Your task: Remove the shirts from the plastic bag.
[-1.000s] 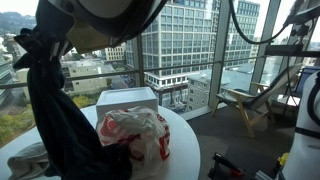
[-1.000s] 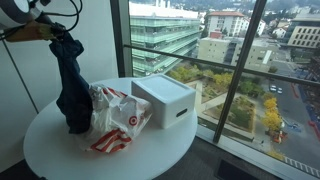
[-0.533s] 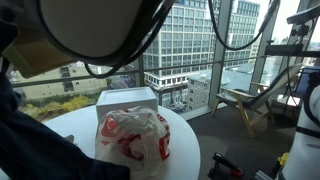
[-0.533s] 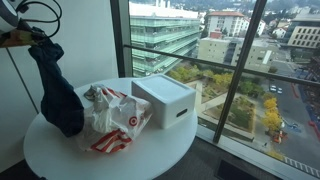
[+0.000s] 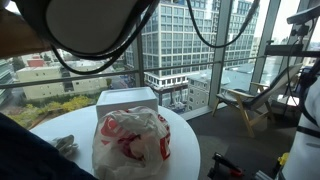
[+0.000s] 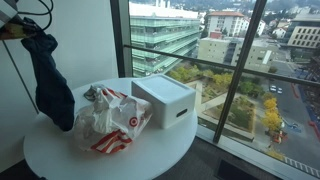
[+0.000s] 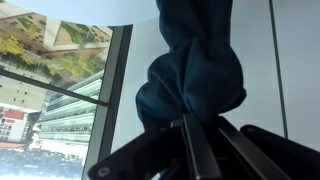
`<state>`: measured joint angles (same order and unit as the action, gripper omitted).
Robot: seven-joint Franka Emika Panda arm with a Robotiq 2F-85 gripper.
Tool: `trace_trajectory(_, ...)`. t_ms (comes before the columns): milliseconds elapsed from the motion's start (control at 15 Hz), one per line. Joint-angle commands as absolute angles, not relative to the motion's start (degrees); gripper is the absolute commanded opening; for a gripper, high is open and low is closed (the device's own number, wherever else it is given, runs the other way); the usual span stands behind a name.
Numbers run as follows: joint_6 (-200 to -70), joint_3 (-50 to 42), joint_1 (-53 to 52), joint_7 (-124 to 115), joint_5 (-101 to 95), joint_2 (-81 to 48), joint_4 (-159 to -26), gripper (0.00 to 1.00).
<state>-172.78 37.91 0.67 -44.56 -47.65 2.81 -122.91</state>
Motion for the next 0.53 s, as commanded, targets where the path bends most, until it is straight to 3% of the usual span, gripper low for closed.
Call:
trace_trajectory(0,-168.2,40.2,1.2,-56.2,-60.8,-1.3,-114.3,0.02)
trace_trajectory(467,-160.9,39.5,-1.0,-60.3,-70.6,-10.8,-116.7,0.02)
